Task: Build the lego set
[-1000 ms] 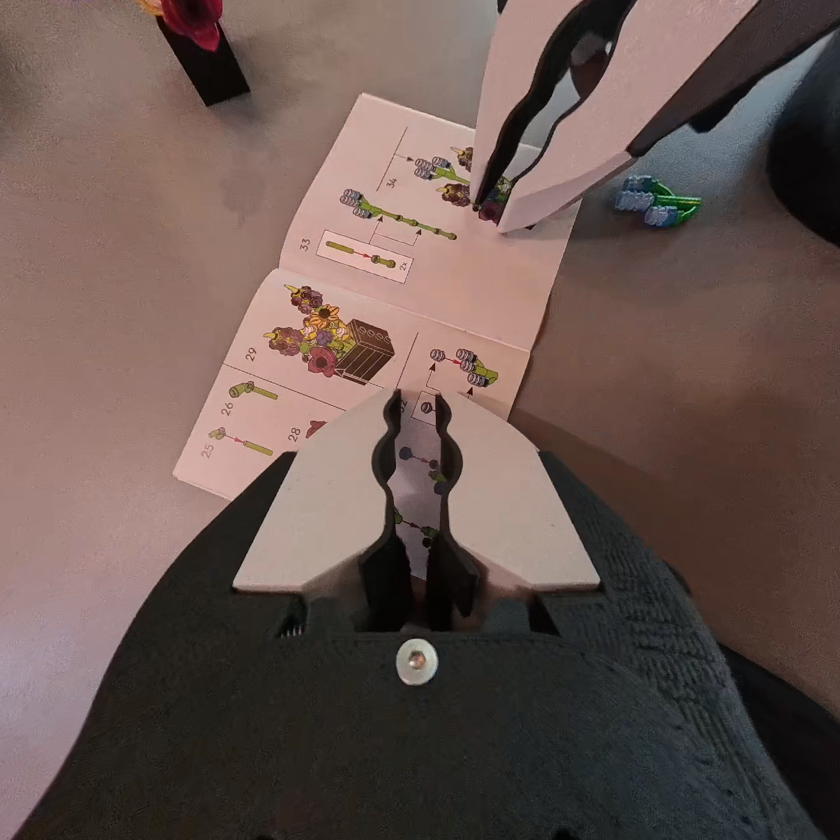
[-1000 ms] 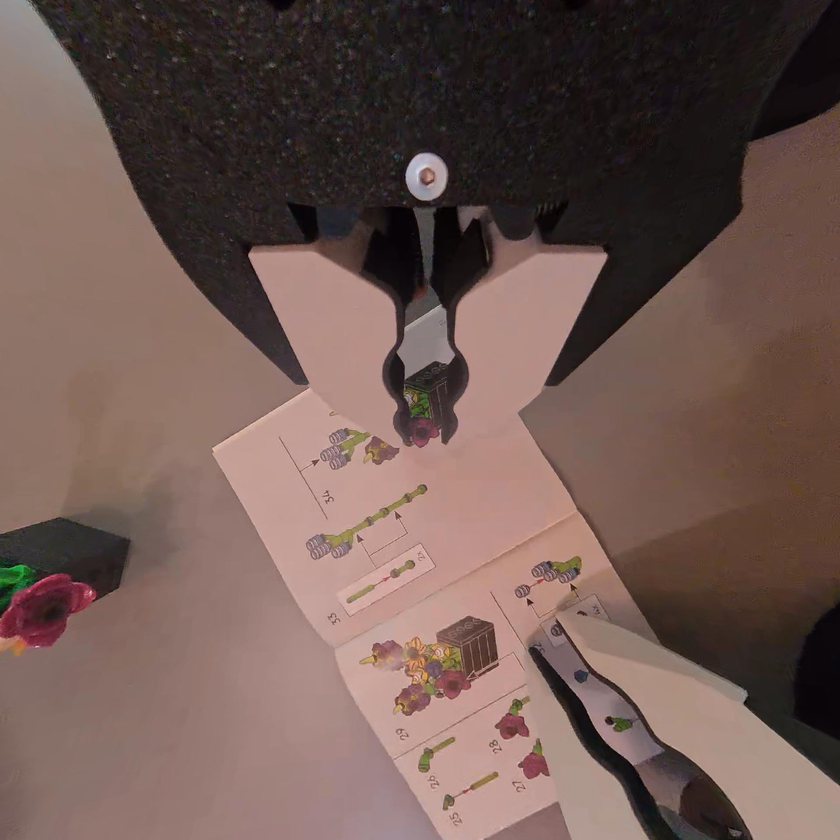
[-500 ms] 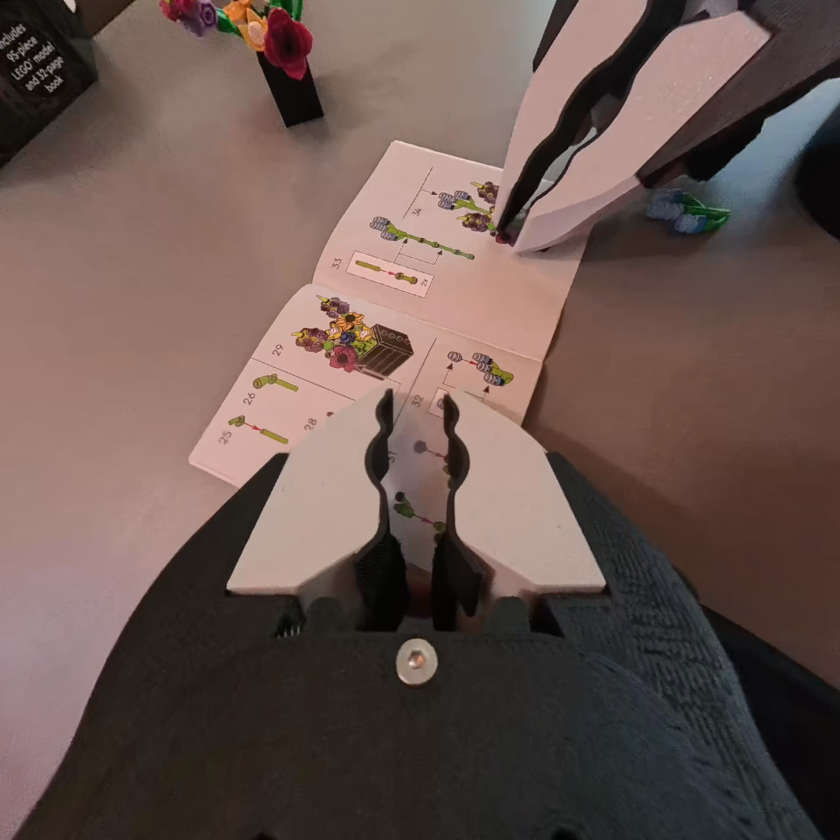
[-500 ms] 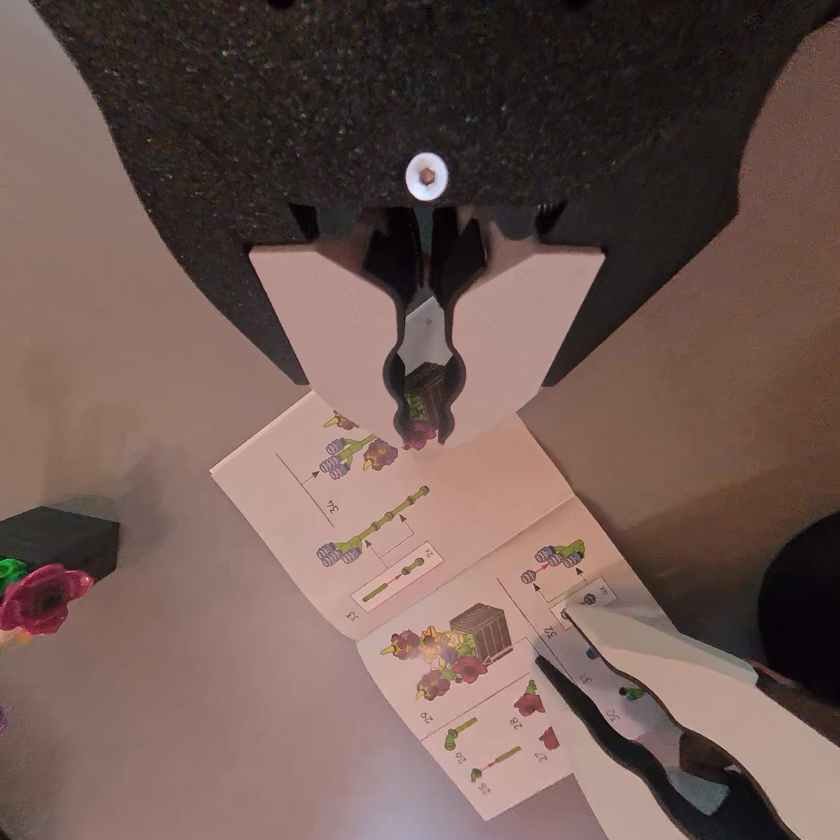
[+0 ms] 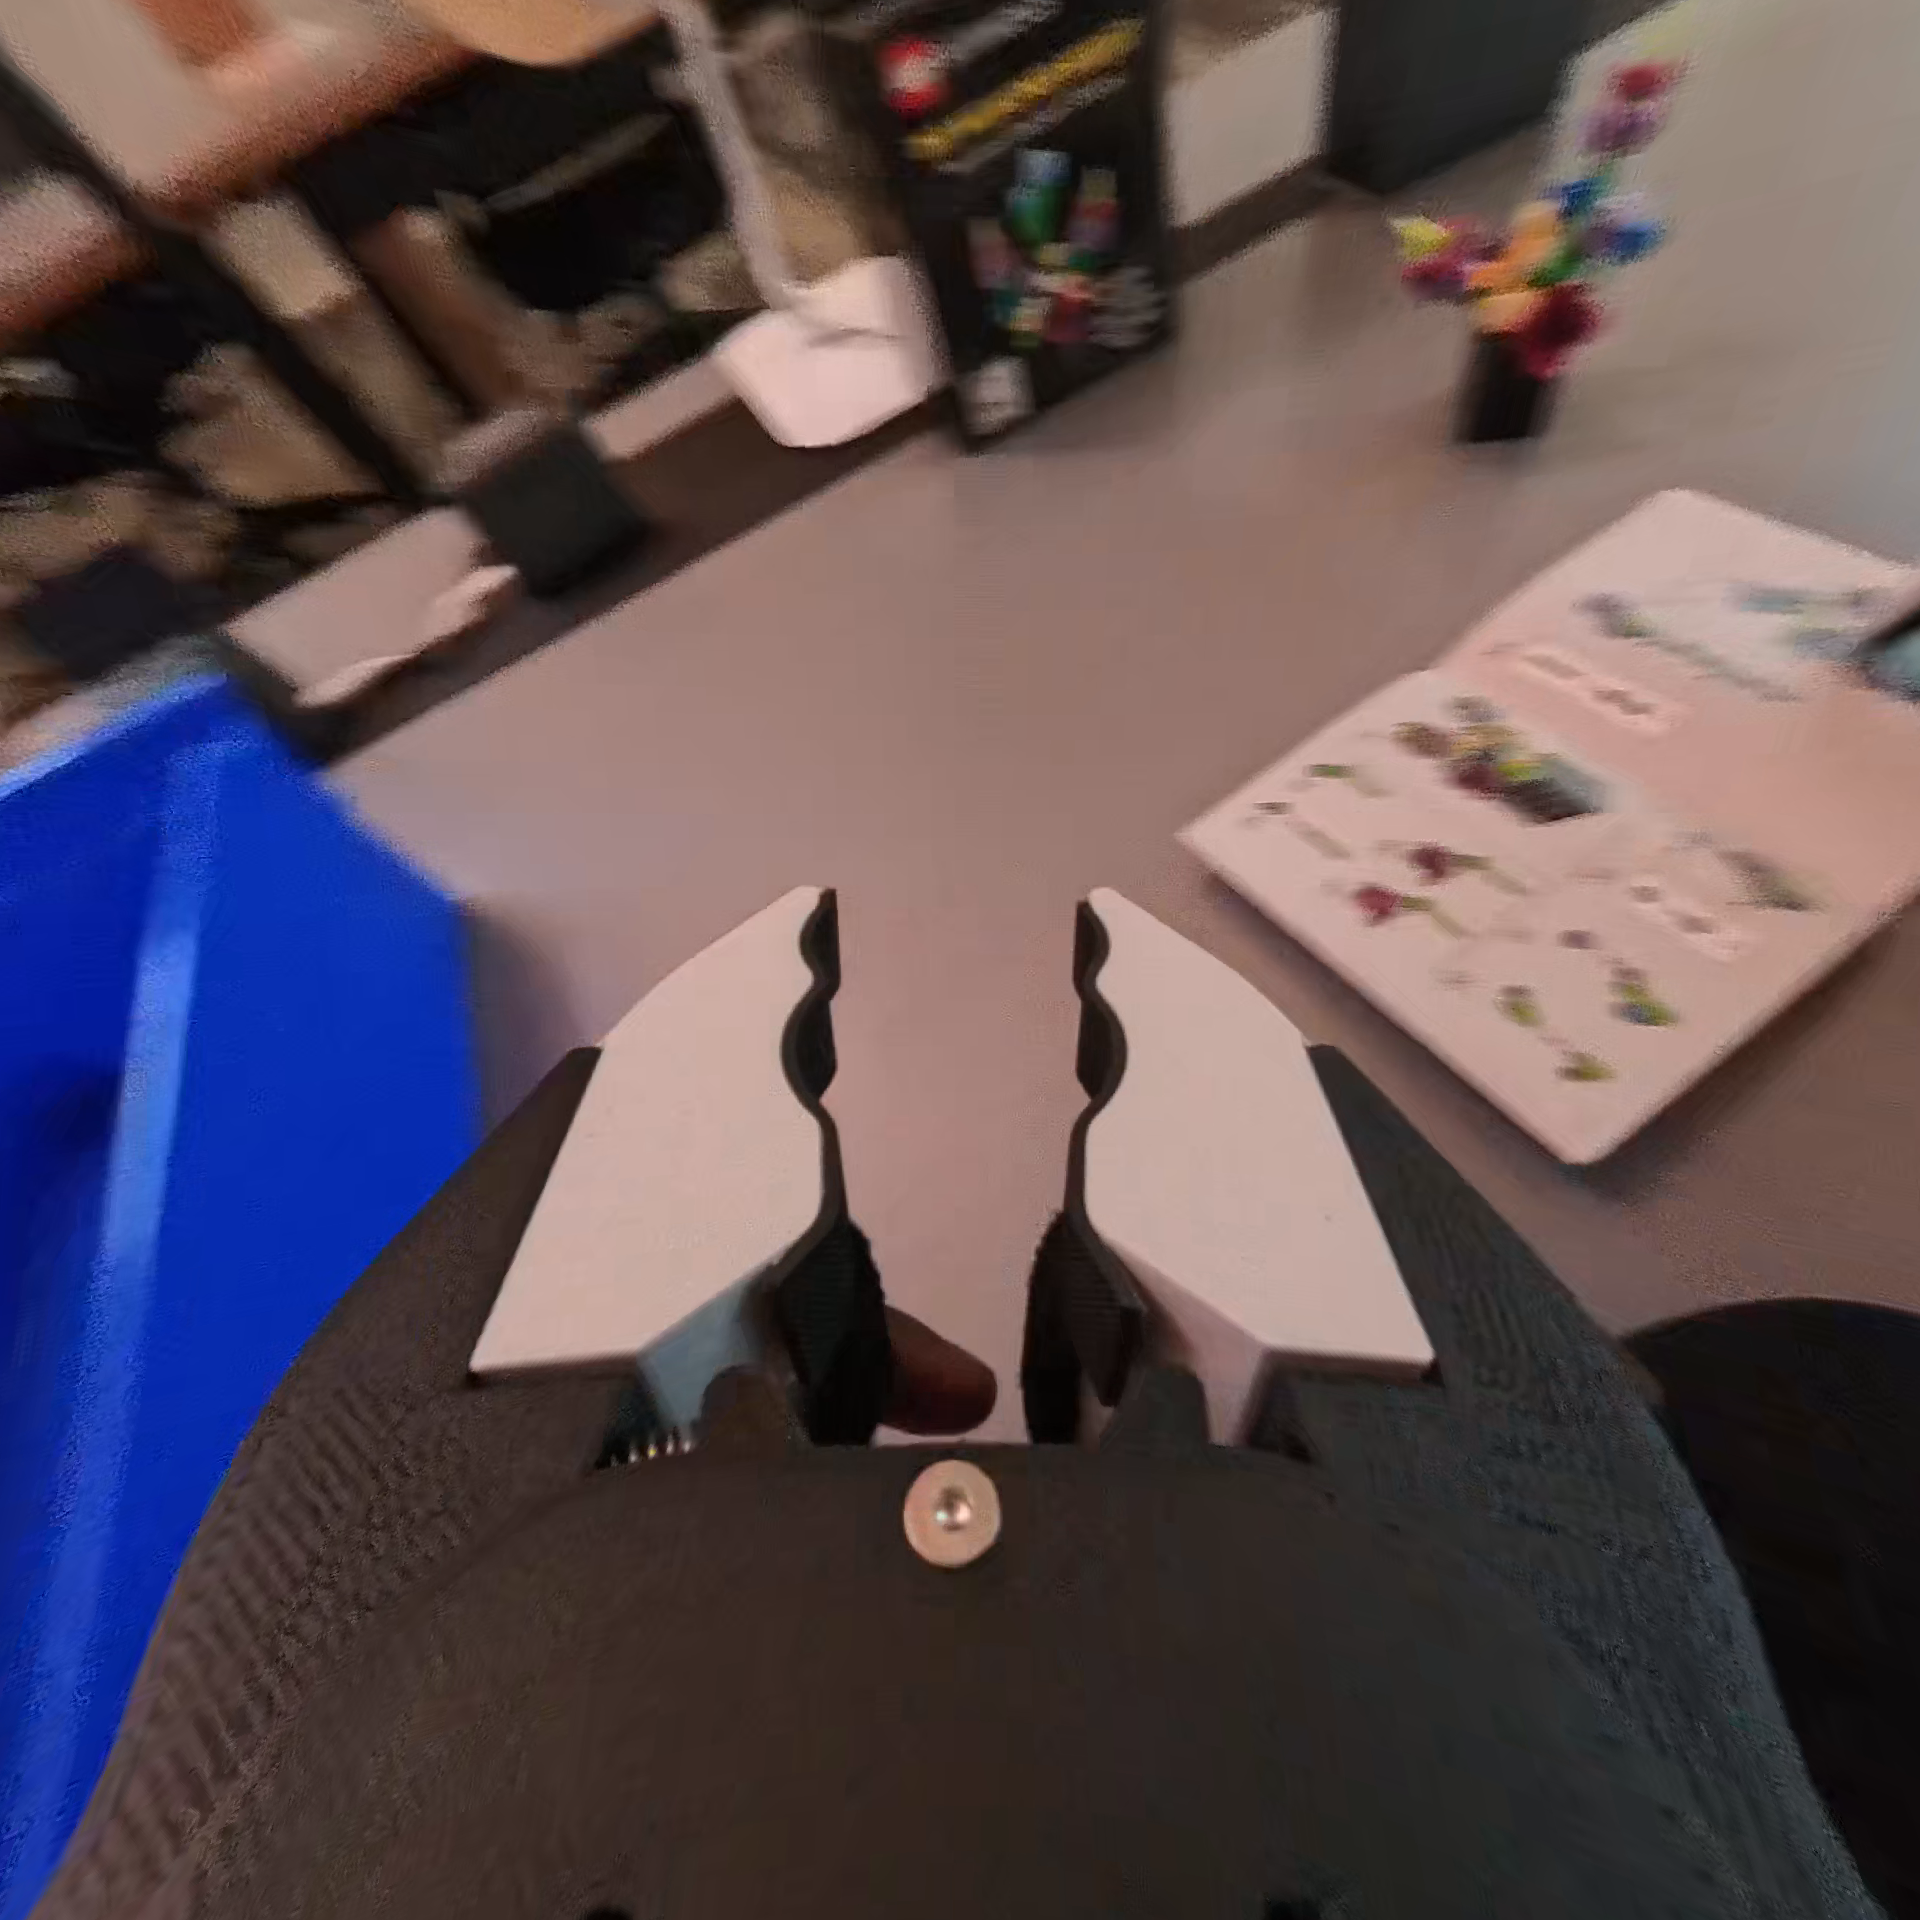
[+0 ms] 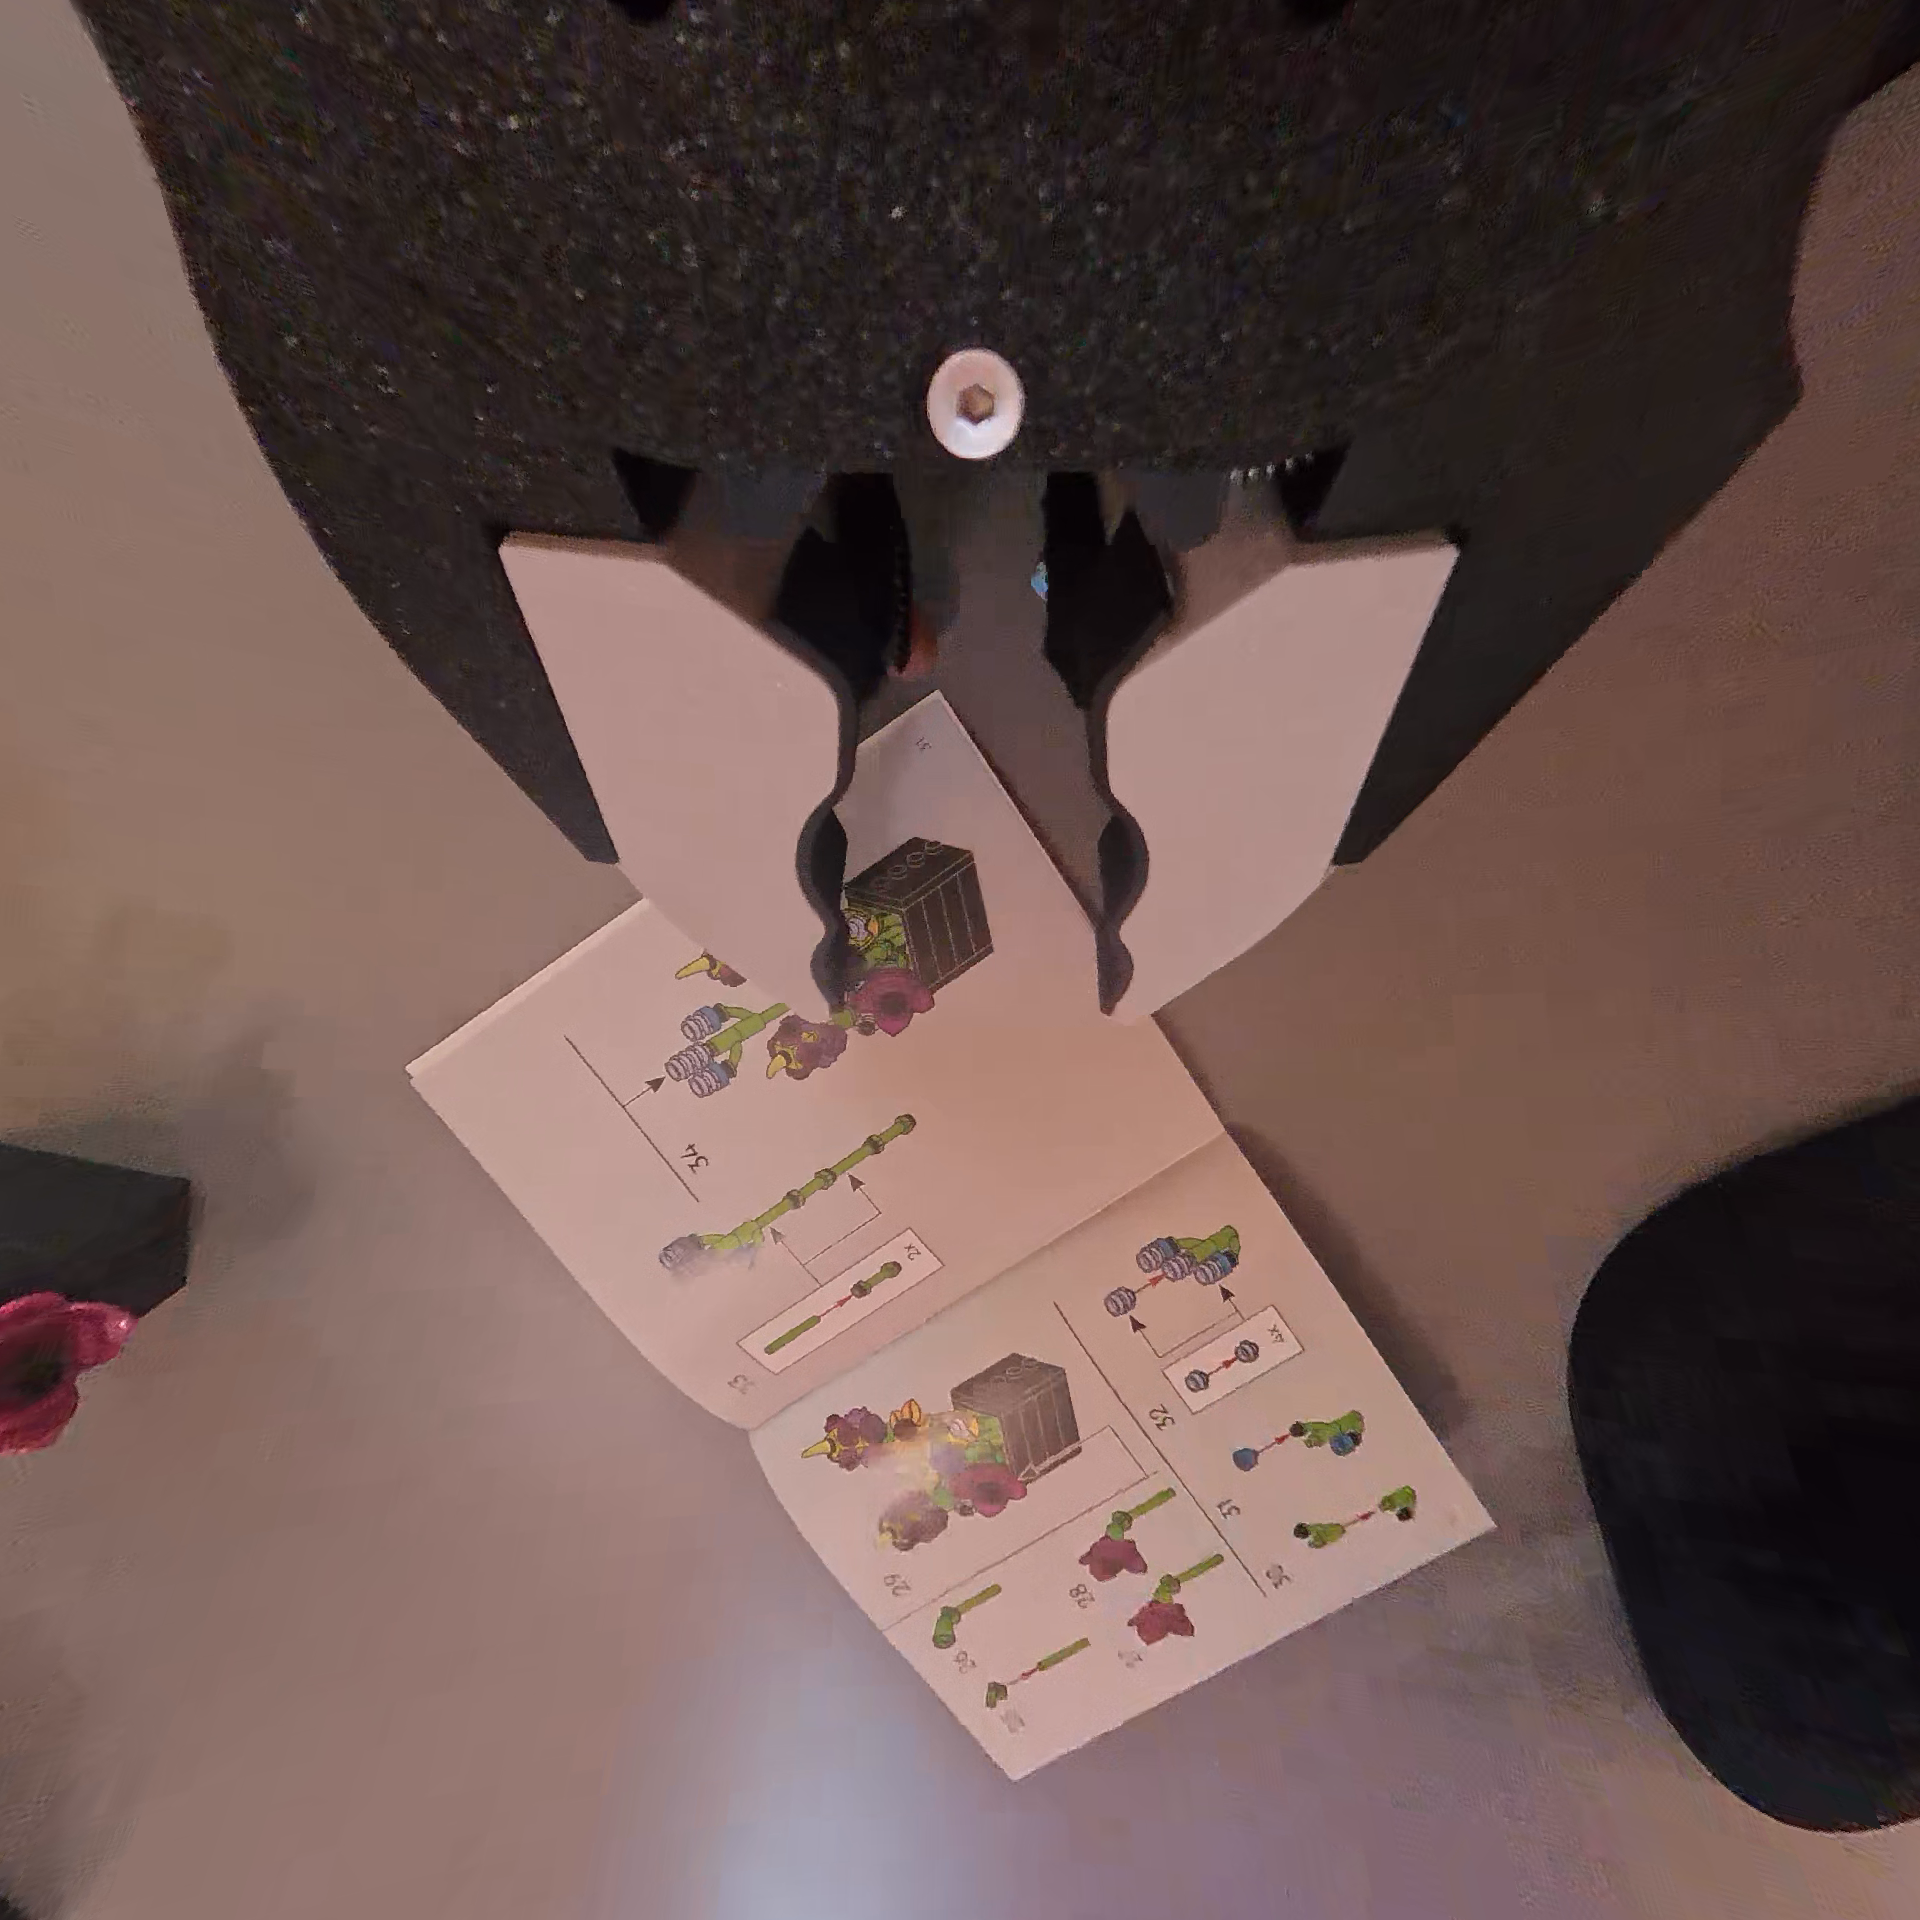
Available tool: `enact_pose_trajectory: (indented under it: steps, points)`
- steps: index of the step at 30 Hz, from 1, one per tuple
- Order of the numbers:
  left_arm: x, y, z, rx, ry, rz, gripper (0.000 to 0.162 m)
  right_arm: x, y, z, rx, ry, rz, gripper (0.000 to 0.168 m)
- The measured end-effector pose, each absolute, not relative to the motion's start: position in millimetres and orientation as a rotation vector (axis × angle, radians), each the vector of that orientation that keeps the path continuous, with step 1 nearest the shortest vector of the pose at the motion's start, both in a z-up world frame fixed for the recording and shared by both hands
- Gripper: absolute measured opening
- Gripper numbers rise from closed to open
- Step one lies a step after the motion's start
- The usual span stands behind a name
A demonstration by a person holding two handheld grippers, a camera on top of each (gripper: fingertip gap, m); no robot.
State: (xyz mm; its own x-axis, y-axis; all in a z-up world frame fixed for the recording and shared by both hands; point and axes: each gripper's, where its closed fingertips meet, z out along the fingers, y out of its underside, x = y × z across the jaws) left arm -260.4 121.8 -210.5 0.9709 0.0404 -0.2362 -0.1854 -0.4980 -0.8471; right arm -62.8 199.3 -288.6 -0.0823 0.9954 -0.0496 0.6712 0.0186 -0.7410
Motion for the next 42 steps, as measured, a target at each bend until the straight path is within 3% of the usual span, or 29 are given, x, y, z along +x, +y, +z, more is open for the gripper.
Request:
enact_pose_trajectory:
  steps: [4, 9, 14, 18, 25, 32, 36, 42]
  points:
    - [-352.3, 25.0, -163.2, -1.929, -0.217, 0.844, 0.051, -70.3, 193.6, -270.1, -1.609, -1.779, 0.863, 0.051]
    - [-384.0, -22.7, -212.5, -2.091, -0.413, 0.682, 0.061, -71.4, 201.6, -253.9, -1.568, -1.700, 0.824, 0.052]
    - [-353.8, -14.4, -233.5, -2.151, -0.352, 0.423, 0.024, -67.1, 208.3, -232.2, -1.509, -1.594, 0.847, 0.052]
    - [-305.8, 10.2, -233.1, -2.137, -0.244, 0.286, 0.026, -61.4, 216.5, -228.1, -1.517, -1.542, 0.844, 0.050]
    - [-237.4, 45.7, -233.5, -2.188, 0.013, 0.064, 0.029, -56.2, 222.9, -225.8, -1.524, -1.520, 0.864, 0.049]
    - [-282.1, 11.8, -183.5, -2.350, 0.607, 0.232, 0.027, -50.2, 224.5, -212.6, -1.505, -1.462, 0.993, 0.049]
    - [-324.6, 14.3, -211.1, -2.466, 1.192, 0.242, 0.027, -46.9, 224.3, -211.7, -1.510, -1.461, 1.015, 0.049]
    - [-357.1, 23.3, -263.0, -2.575, 1.530, 0.134, 0.016, -38.6, 230.1, -209.0, -1.497, -1.442, 0.959, 0.048]
